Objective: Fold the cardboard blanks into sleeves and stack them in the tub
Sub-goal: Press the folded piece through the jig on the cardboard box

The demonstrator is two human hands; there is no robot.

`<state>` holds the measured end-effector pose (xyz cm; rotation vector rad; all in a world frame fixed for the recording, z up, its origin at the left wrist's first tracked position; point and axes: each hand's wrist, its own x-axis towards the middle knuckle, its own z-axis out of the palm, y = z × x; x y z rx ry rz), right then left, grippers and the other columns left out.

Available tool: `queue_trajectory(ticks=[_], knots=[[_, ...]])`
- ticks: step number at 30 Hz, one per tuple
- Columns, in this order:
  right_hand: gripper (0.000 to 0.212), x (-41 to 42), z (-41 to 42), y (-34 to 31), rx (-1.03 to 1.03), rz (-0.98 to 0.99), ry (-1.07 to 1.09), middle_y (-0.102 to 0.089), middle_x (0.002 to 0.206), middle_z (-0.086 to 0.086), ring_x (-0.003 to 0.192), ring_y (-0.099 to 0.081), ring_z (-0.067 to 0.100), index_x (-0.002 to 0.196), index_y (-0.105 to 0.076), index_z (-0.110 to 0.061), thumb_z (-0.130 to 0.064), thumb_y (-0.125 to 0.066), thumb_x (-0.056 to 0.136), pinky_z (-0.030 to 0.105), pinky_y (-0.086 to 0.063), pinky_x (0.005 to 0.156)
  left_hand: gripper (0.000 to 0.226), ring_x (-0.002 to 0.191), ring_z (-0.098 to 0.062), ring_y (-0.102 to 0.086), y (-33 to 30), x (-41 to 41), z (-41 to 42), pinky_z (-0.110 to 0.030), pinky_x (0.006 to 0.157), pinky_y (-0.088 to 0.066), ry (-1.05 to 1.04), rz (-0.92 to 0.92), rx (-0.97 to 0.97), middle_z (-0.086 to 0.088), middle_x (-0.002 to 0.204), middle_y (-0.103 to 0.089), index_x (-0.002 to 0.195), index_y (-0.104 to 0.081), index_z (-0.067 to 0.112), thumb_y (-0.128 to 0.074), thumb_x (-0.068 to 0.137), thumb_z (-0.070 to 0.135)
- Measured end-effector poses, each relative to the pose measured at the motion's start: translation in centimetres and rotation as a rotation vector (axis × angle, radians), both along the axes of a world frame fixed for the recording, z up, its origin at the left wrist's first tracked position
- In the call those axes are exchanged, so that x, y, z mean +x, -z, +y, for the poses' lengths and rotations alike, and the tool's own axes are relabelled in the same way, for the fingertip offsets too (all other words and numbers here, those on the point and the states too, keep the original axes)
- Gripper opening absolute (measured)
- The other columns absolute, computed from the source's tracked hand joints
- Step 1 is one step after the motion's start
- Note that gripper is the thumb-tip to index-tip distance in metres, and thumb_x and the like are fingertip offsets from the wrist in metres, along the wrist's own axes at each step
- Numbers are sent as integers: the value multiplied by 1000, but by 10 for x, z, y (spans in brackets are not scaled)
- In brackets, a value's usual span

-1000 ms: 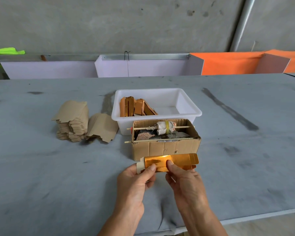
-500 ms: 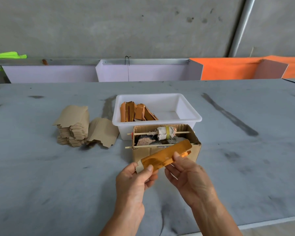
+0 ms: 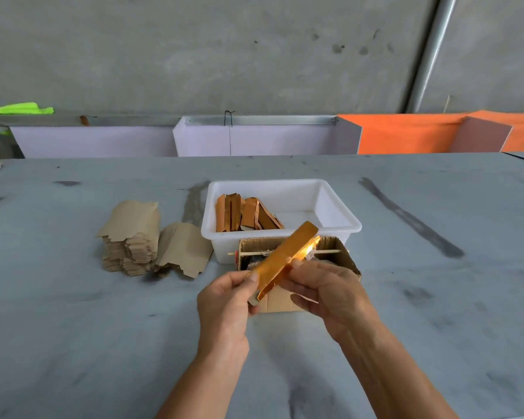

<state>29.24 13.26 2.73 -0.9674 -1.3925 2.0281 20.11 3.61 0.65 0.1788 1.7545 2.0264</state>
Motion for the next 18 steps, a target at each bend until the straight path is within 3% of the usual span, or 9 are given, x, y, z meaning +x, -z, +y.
queue_trajectory(ticks=[2, 6, 10, 14, 18], knots=[[6, -7, -3, -4, 98, -74, -26, -75, 78, 4, 76, -72, 17, 83, -71, -10, -16, -71, 82, 33, -50, 73, 15, 62, -19, -60, -5, -6, 6, -27, 54, -50, -38, -2, 31, -7, 73, -68, 70, -68, 13, -68, 83, 6], [11, -29, 1, -15, 210, -148, -28, -72, 65, 0, 57, -67, 8, 72, -70, -13, -6, -70, 81, 22, -45, 54, 13, 64, -22, -65, -14, -17, 19, -23, 48, -52, -43, -19, 90, -12, 79, -68, 72, -66, 8, -67, 83, 0], [12, -54, 19, -30, 252, -183, 9, -69, 64, 4, 53, -63, 12, 70, -68, -9, -1, -71, 79, 19, -45, 44, 12, 58, -17, -69, -29, -31, 31, -21, 50, -53, 0, 10, 118, -13, 83, -69, 76, -66, 5, -65, 83, -4], [10, -84, 42, -47, 295, -244, 27, -69, 70, 8, 57, -62, 15, 75, -65, -7, -1, -67, 83, 20, -42, 45, 11, 57, -18, -70, -41, -58, 47, -21, 50, -54, 13, 29, 90, -14, 89, -67, 86, -63, 6, -62, 85, -5], [10, -119, 64, -48, 312, -344, 23, -64, 74, 17, 58, -54, 22, 90, -67, 8, 6, -61, 82, 26, -44, 50, 19, 56, -16, -69, -42, -84, 63, -18, 50, -53, -7, 133, -21, -12, 79, -67, 99, -59, 5, -58, 86, -9]])
